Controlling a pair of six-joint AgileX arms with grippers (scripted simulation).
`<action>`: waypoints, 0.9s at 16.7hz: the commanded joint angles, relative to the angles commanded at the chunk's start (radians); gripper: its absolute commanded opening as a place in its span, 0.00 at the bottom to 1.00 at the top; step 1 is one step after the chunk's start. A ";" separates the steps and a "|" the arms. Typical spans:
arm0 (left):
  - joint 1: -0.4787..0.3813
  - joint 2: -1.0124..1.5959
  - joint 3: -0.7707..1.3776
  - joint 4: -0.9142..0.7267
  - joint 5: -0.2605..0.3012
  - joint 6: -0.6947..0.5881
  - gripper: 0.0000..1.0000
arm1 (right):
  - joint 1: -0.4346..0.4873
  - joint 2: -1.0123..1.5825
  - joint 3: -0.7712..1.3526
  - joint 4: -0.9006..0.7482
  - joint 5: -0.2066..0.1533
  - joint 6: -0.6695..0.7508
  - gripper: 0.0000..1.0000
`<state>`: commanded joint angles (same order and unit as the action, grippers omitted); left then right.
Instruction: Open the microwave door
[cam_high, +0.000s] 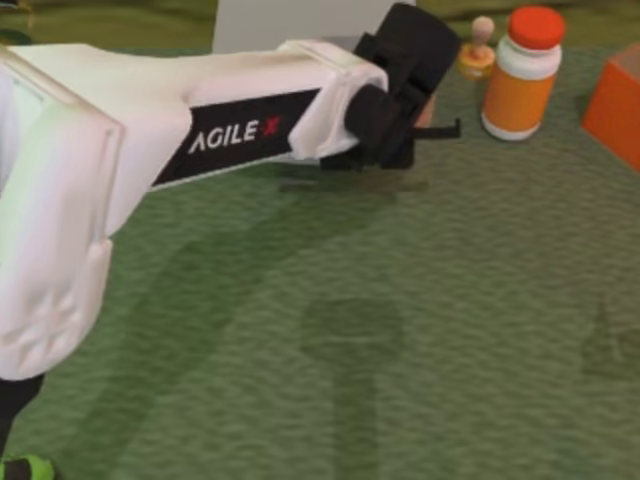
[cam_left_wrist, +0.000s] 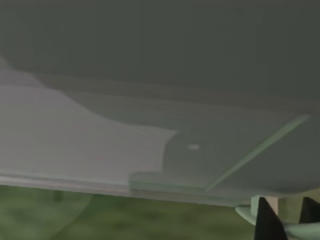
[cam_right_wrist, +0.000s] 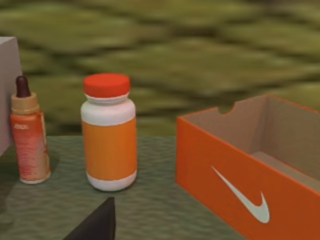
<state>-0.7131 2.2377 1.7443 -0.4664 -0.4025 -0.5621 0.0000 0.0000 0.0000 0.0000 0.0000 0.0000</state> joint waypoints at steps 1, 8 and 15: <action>0.001 -0.004 -0.010 0.004 0.003 0.007 0.00 | 0.000 0.000 0.000 0.000 0.000 0.000 1.00; 0.001 -0.005 -0.012 0.005 0.003 0.008 0.00 | 0.000 0.000 0.000 0.000 0.000 0.000 1.00; 0.001 -0.005 -0.012 0.005 0.003 0.008 0.00 | 0.000 0.000 0.000 0.000 0.000 0.000 1.00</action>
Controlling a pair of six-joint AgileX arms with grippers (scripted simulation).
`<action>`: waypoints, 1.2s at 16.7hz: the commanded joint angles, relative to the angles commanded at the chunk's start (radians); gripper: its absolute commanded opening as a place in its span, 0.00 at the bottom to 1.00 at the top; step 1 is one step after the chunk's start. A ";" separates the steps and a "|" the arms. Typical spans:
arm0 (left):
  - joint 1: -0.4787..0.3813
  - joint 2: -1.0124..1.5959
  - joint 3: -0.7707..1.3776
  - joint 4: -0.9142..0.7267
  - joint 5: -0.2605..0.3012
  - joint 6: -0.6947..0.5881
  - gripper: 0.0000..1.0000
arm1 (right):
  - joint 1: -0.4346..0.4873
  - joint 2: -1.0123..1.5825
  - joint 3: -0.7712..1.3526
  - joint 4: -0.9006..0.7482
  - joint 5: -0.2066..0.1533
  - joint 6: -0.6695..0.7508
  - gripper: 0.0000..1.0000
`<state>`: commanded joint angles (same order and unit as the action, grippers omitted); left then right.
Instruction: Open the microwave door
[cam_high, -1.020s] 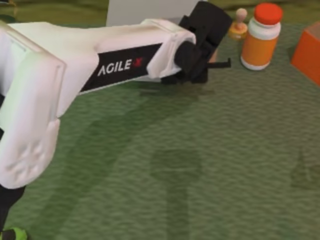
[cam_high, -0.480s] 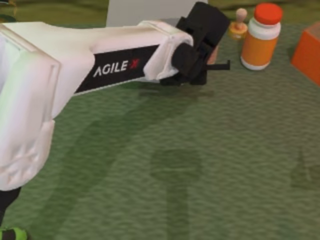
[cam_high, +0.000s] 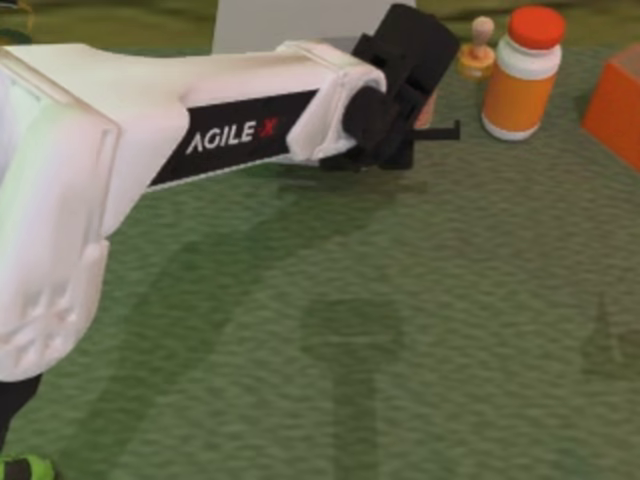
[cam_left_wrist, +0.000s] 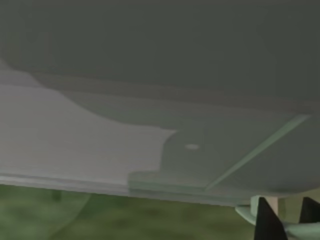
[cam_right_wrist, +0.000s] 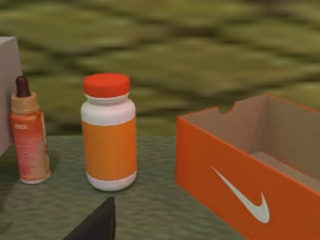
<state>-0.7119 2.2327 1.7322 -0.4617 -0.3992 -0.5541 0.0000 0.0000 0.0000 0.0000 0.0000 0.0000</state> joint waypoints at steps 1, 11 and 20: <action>0.000 0.000 0.000 0.000 0.000 0.000 0.00 | 0.000 0.000 0.000 0.000 0.000 0.000 1.00; 0.000 0.000 0.000 0.000 0.000 0.000 0.00 | 0.000 0.000 0.000 0.000 0.000 0.000 1.00; 0.004 -0.044 -0.076 0.050 0.032 0.050 0.00 | 0.000 0.000 0.000 0.000 0.000 0.000 1.00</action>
